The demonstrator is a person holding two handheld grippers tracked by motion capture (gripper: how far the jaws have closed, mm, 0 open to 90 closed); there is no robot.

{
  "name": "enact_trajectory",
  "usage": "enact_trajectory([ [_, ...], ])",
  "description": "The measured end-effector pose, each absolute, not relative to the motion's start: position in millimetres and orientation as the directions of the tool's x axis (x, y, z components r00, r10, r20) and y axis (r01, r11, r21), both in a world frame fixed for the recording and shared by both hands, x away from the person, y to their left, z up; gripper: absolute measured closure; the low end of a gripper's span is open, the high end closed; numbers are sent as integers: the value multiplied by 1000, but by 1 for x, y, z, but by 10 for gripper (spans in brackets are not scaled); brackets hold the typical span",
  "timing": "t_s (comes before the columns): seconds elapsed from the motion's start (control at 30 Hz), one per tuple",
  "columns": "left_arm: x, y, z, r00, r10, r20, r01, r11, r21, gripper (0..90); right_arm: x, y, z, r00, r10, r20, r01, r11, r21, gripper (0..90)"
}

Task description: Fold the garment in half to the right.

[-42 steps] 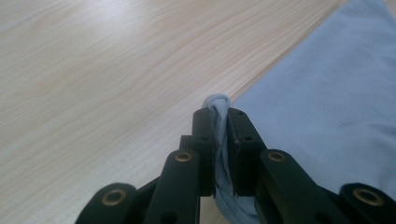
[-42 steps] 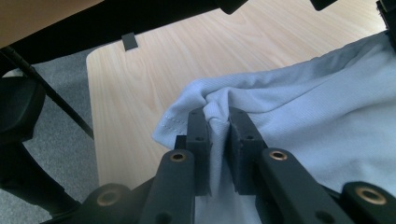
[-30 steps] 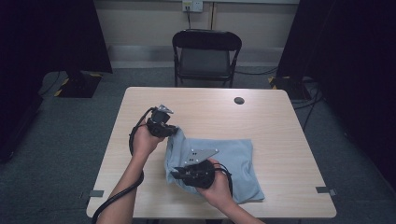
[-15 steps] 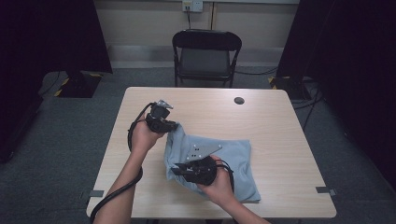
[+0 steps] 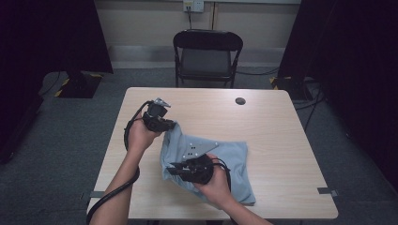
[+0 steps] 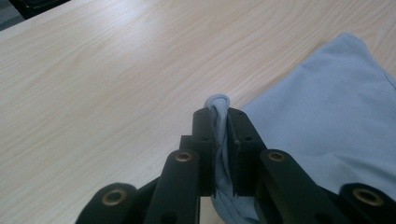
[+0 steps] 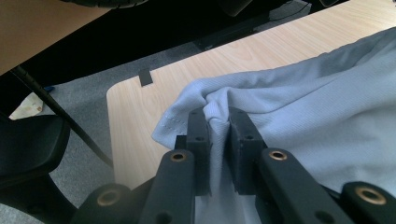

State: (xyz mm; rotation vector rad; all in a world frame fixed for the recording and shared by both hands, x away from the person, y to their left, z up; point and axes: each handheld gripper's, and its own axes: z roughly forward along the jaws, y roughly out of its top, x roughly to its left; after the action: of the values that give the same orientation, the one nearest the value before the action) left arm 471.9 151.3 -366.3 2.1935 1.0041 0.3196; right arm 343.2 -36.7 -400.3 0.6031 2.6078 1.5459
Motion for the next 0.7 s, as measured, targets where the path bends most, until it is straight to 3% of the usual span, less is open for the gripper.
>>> enact_trajectory([
  [0.7, 469, 157, -355, 668, 740, -72, 577, -455, 678, 830, 344, -31, -392, -929, 330, 167, 300, 408, 862, 810],
])
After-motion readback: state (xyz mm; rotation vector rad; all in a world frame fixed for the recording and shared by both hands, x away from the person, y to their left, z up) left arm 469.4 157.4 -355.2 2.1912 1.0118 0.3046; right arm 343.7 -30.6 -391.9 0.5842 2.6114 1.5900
